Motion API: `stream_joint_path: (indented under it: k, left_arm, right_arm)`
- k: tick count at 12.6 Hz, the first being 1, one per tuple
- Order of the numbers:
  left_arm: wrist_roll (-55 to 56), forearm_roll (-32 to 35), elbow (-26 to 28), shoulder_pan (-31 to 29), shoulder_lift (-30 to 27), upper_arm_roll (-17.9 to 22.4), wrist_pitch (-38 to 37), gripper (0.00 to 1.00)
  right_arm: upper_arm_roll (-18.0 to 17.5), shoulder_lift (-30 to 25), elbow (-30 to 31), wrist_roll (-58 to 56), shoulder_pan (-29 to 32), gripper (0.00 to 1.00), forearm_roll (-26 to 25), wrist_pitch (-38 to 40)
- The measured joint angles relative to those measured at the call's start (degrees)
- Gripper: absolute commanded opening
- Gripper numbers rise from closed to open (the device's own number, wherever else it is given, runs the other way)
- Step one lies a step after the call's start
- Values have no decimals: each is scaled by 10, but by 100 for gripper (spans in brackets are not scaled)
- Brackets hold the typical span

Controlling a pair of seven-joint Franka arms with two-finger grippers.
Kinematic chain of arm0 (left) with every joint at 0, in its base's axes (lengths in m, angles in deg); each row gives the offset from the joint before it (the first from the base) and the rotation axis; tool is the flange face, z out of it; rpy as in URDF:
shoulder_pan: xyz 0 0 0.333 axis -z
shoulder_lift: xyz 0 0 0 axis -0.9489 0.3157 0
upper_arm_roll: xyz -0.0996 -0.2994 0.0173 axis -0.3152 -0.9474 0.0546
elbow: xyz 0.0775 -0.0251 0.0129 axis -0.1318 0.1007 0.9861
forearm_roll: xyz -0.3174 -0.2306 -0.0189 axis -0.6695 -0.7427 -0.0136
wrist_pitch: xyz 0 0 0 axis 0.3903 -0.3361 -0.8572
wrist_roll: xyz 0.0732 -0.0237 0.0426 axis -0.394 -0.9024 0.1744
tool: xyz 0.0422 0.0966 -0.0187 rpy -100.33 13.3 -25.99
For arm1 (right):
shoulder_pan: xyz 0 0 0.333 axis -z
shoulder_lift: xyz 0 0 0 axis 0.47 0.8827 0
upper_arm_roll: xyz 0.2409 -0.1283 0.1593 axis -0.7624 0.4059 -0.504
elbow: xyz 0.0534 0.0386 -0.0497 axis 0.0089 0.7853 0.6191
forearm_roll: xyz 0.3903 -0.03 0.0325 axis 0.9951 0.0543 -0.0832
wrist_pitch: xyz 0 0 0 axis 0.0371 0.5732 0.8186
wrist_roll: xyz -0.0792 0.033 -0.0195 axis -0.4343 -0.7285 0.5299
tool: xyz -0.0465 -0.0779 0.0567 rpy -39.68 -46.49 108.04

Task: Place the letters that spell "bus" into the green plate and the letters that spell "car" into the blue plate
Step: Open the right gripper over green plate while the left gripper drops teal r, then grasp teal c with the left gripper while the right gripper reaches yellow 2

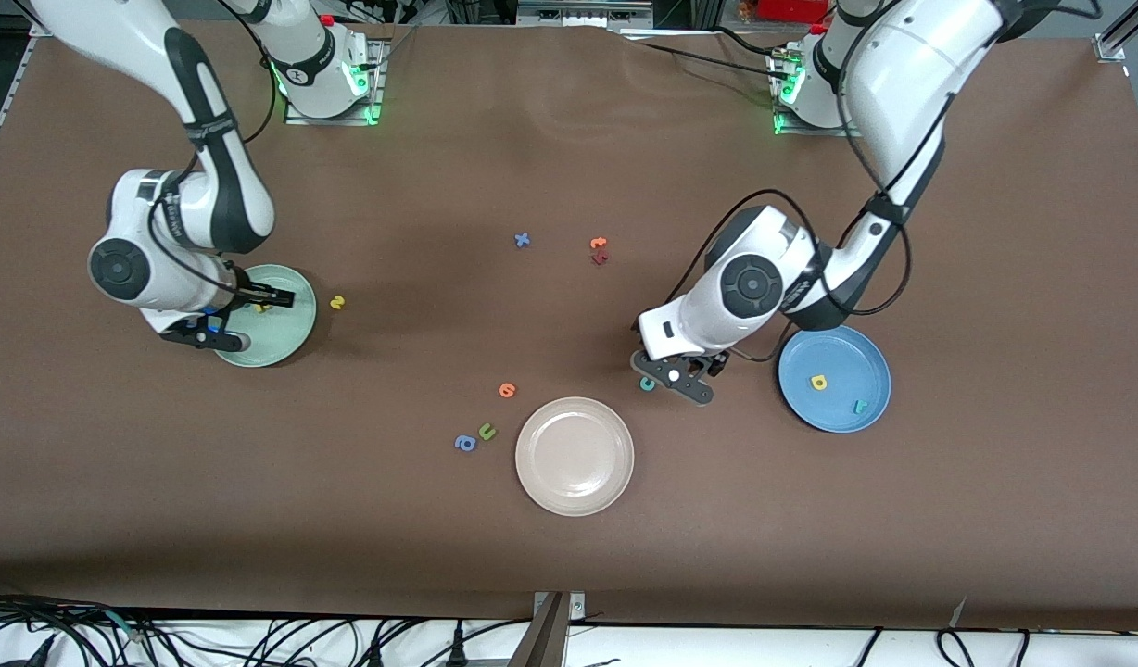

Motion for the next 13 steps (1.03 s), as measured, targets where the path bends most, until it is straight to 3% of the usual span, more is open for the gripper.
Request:
stream_joint_path:
  k: [4,7,8,10,12,13]
  left_arm:
    - [10,14,-3,40,51,46,88,86]
    - [15,37,-10,56,68,62,104,78]
    - [15,37,-12,58,72,64,114,67]
    - [15,37,-13,61,77,66,125,29]
    - [15,37,-18,62,77,67,126,14]
    - [15,37,-20,62,77,68,126,13]
  right_arm:
    - [-72,4,2,198,-7,98,0,-31]
    - [-83,19,17,247,-7,95,0,-84]
    - [-83,23,29,249,-6,96,0,-108]
    - [-83,24,63,262,-5,96,0,-163]
    - [-84,24,77,286,-6,96,0,-180]
    - [-85,24,78,290,-6,93,0,-181]
